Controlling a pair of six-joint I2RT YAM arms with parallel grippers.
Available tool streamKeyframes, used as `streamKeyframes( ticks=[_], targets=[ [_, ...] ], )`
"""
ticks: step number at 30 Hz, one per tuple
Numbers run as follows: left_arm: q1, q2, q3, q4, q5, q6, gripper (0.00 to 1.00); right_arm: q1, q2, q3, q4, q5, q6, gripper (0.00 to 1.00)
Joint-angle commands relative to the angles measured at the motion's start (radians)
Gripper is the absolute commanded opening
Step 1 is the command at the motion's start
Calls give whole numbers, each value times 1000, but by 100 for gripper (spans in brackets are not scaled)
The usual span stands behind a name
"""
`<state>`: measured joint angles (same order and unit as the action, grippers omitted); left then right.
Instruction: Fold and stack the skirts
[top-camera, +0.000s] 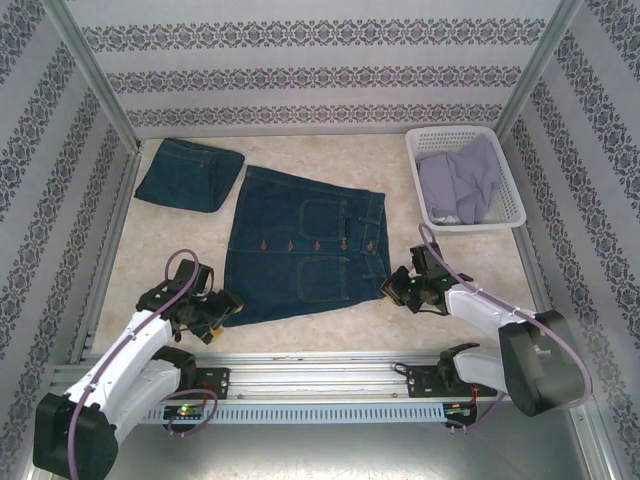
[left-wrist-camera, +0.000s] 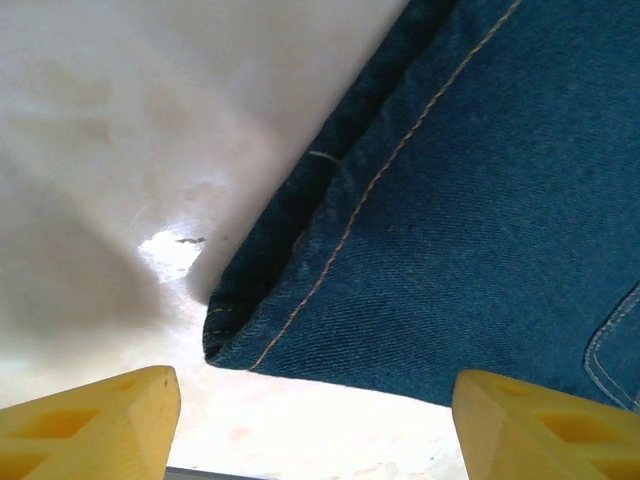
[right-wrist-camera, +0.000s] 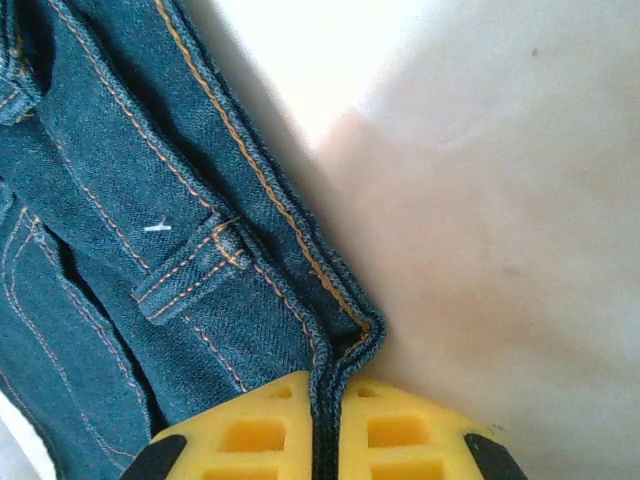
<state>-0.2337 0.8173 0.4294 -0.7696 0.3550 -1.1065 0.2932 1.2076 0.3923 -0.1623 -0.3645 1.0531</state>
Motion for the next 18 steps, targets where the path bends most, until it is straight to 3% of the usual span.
streamKeyframes(
  ticks=[1,6,11,15,18],
  targets=[
    [0,7,-25,19,28,-37,68,35,-25,1,-135,112,48,10],
    [1,35,-46,51,22,-38,62,34,-68,1,-177,181,54,6],
    [1,60,-34,79,-115,4,57,32,-64,-25,-153,164,56,6],
    [-4,117,-58,251,-13,-35,49,32,-78,-41,-137,163,72,6],
    [-10,124,-58,241,34,-41,42,31,-91,-40,-144,173,71,6]
  ],
)
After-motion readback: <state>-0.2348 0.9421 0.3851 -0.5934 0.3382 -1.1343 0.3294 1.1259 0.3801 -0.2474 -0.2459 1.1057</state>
